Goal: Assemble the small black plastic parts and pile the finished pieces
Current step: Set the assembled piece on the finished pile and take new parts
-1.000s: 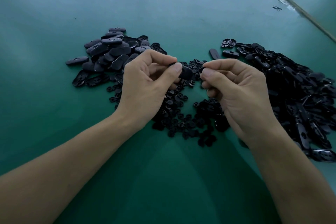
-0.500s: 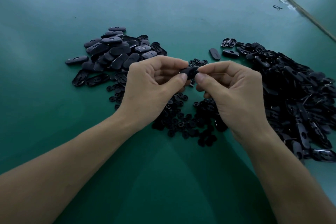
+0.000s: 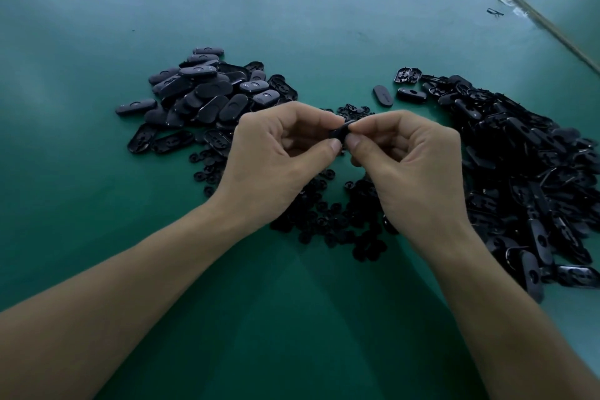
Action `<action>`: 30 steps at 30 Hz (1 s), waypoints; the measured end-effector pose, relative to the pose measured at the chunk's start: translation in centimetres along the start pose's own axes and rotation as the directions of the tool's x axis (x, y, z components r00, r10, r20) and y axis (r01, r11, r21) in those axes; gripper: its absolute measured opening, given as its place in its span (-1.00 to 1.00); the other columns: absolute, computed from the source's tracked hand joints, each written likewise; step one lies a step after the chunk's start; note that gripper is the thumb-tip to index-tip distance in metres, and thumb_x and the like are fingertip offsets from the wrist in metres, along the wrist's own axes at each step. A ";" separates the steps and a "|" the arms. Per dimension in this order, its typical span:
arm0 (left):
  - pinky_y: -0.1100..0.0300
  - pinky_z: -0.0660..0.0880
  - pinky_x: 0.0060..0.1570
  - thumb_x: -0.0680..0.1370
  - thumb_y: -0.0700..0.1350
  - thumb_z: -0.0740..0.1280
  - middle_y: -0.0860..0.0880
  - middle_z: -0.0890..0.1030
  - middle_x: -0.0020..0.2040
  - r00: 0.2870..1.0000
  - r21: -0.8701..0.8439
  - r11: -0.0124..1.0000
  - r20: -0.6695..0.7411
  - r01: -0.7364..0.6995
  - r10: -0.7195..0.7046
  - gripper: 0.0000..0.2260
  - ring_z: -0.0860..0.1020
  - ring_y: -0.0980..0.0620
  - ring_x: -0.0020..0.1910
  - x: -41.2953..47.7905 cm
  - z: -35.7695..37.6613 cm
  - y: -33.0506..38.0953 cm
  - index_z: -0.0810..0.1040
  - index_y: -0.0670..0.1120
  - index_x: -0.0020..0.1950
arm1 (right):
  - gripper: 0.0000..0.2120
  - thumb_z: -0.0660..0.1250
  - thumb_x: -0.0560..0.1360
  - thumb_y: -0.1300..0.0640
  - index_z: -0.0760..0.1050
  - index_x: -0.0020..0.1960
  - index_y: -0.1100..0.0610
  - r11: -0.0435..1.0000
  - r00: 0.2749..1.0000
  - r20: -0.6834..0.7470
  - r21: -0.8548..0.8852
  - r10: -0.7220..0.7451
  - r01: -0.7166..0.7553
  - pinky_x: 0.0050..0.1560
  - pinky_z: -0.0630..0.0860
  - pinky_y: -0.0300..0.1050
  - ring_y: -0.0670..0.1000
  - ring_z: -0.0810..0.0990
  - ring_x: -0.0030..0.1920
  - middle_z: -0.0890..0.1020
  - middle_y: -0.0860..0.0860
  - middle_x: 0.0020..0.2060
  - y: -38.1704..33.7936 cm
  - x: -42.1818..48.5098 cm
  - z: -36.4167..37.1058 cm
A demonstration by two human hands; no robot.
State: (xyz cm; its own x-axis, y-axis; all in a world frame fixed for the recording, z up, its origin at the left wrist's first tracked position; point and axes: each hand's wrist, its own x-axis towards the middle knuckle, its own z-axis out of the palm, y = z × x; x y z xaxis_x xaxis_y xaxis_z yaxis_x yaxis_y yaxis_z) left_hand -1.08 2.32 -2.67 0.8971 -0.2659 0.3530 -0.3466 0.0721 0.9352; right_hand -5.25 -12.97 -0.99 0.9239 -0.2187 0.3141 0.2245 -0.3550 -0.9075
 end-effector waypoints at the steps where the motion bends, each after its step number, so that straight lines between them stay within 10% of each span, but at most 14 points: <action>1: 0.26 0.61 -0.08 0.46 -0.29 0.46 0.06 0.73 -0.15 1.000 0.003 1.000 -0.005 -0.001 0.001 -0.81 0.70 0.09 -0.15 0.0 0.0 0.0 0.66 -0.02 -0.04 | -0.81 0.49 0.48 0.26 0.63 -0.14 -0.04 1.000 1.000 0.001 -0.003 -0.001 0.001 -0.17 0.55 -0.26 -0.11 0.67 -0.26 0.70 -0.10 -0.29 0.0 0.0 0.0; 9: 0.19 0.63 -0.12 0.50 -0.30 0.42 -0.03 0.73 -0.17 0.993 -0.048 0.998 -0.114 0.037 -0.043 -0.83 0.72 -0.01 -0.18 0.2 0.0 -0.4 0.66 -0.05 -0.01 | -0.78 0.36 0.58 0.28 0.62 0.11 0.01 0.998 0.999 0.029 0.054 -0.014 0.012 -0.25 0.50 -0.28 -0.16 0.52 -0.32 0.61 -0.16 -0.30 -0.2 0.1 -0.1; 30: 0.24 0.61 -0.19 0.49 -0.33 0.41 -0.01 0.72 -0.23 0.991 -0.110 0.994 -0.124 0.030 -0.043 -0.83 0.71 0.01 -0.24 0.1 0.0 -0.1 0.66 -0.09 -0.02 | -0.88 0.42 0.44 0.26 0.68 -0.13 0.07 0.879 0.979 0.095 0.431 0.181 -0.205 -0.21 0.55 -0.25 -0.03 0.65 -0.25 0.71 0.08 -0.24 -0.1 0.3 -0.4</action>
State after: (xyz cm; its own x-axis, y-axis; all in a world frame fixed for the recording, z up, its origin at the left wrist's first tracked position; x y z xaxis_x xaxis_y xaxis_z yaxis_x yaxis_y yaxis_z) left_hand -0.98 2.31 -2.70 0.9382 -0.1478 0.3129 -0.2877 0.1693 0.9426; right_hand -5.15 -13.38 -0.70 0.9745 -0.1917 0.1163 0.1416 0.1243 -0.9821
